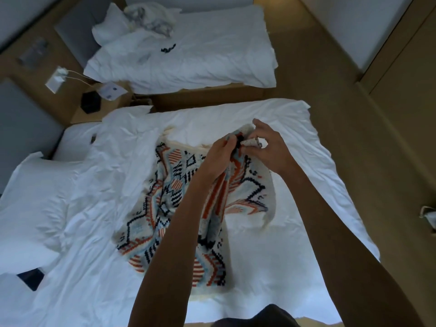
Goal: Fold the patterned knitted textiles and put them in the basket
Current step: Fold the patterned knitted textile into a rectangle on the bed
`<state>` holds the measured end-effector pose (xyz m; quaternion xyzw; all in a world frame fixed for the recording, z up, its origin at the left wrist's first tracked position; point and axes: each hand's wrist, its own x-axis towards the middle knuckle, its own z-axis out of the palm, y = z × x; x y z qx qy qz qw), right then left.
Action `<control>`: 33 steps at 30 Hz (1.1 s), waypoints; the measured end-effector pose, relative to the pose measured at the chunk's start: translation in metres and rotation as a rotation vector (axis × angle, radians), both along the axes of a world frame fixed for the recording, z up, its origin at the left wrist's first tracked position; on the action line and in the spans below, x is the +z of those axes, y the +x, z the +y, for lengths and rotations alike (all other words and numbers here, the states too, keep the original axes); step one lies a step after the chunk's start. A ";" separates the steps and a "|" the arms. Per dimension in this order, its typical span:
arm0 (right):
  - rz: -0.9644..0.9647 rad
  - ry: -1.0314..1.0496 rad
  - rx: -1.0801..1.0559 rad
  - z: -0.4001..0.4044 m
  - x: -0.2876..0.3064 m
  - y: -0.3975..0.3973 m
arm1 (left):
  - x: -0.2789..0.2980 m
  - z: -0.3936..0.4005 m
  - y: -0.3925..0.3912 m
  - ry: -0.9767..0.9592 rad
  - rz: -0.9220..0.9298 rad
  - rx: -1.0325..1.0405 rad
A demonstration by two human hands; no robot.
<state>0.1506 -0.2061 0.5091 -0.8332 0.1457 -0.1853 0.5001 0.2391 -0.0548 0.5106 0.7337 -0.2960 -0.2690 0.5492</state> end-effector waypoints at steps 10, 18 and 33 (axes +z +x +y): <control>-0.156 -0.032 -0.259 0.003 0.028 -0.007 | -0.002 0.004 -0.013 0.307 -0.331 0.004; 0.005 -0.176 -0.188 0.001 0.035 -0.017 | -0.009 0.009 -0.006 0.336 -0.534 0.250; 0.134 -0.453 -0.282 0.002 0.035 -0.043 | -0.003 0.016 -0.013 0.629 -0.853 0.218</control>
